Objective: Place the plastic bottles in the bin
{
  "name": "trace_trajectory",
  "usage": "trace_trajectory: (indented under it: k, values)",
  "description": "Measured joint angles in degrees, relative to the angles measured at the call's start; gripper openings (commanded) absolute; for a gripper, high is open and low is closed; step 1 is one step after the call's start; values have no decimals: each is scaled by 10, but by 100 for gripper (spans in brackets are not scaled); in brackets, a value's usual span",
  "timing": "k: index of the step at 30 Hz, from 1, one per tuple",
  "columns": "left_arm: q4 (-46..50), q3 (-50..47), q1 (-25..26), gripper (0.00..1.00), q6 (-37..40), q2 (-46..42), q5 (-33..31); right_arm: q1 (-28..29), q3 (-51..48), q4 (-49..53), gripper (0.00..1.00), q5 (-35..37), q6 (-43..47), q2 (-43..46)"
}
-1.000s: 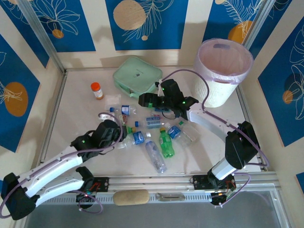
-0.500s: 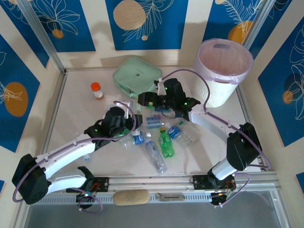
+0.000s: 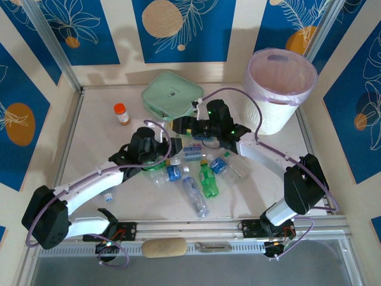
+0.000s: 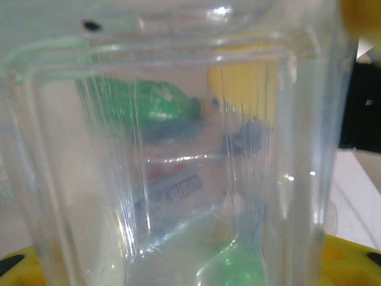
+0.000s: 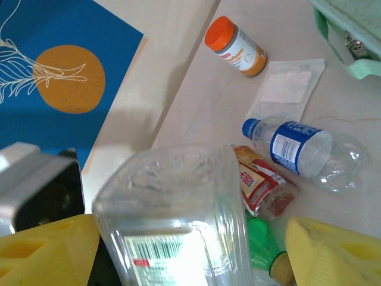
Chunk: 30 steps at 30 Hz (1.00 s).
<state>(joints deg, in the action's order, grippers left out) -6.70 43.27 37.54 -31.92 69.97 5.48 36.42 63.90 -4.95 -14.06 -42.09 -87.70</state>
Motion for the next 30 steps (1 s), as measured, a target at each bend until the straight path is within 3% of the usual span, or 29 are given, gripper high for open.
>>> trace_trajectory:
  k: [12,18,21,23,24,26,30]
  values:
    - [-29,7,-3,36,-6,11,51,3,0,-3,74,-12,0,-5]
    - [-25,7,-4,41,-5,15,55,3,0,-2,63,-12,-1,-10]
    - [-23,7,-5,58,-5,15,55,3,0,0,60,-12,1,-10]
    - [-22,7,-5,80,-3,15,55,3,0,0,59,-12,-1,-10]
    - [-20,7,-6,85,-3,15,56,2,0,-1,59,-9,-3,-10]
    - [-30,7,-6,92,-10,14,59,-4,0,3,59,0,-7,-10]
    - [-41,6,-6,96,-15,5,63,-15,0,20,59,22,-5,-10]
